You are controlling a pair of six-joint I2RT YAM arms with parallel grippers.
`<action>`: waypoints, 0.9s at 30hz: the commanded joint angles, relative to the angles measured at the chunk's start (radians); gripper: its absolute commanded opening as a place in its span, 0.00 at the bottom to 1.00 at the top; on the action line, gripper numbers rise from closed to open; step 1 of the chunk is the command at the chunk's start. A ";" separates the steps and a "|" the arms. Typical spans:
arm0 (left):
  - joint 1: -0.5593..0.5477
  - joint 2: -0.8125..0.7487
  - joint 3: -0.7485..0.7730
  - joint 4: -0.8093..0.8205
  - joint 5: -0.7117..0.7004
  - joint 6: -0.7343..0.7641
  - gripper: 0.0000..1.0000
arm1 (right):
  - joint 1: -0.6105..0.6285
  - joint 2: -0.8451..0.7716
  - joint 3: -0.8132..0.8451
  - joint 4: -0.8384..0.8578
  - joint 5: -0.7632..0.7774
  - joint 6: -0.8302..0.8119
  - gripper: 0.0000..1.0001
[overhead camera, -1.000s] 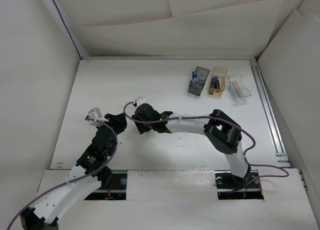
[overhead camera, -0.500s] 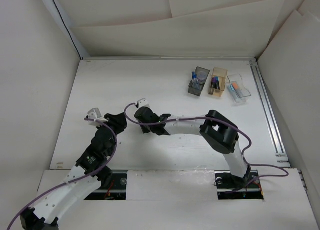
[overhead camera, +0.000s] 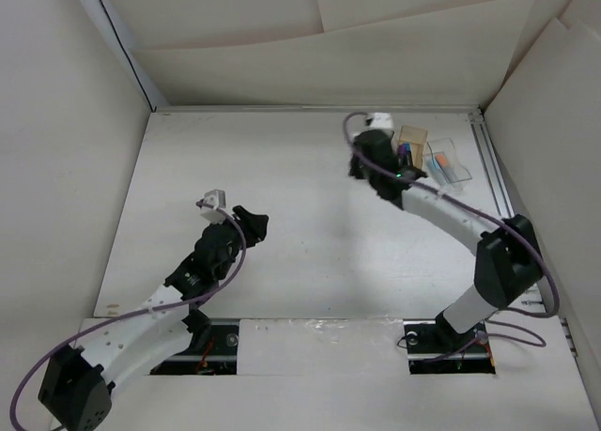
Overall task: Sort the stationery into containers
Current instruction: Place the stationery into the container
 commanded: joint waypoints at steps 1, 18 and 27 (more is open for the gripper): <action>0.001 0.085 0.042 0.106 0.144 0.047 0.43 | -0.207 -0.075 -0.054 -0.040 0.028 -0.021 0.00; 0.001 0.108 0.051 0.146 0.218 0.057 0.46 | -0.734 0.150 0.183 -0.206 -0.099 -0.033 0.00; 0.001 0.108 0.042 0.146 0.218 0.057 0.46 | -0.782 0.202 0.262 -0.275 -0.205 -0.051 0.02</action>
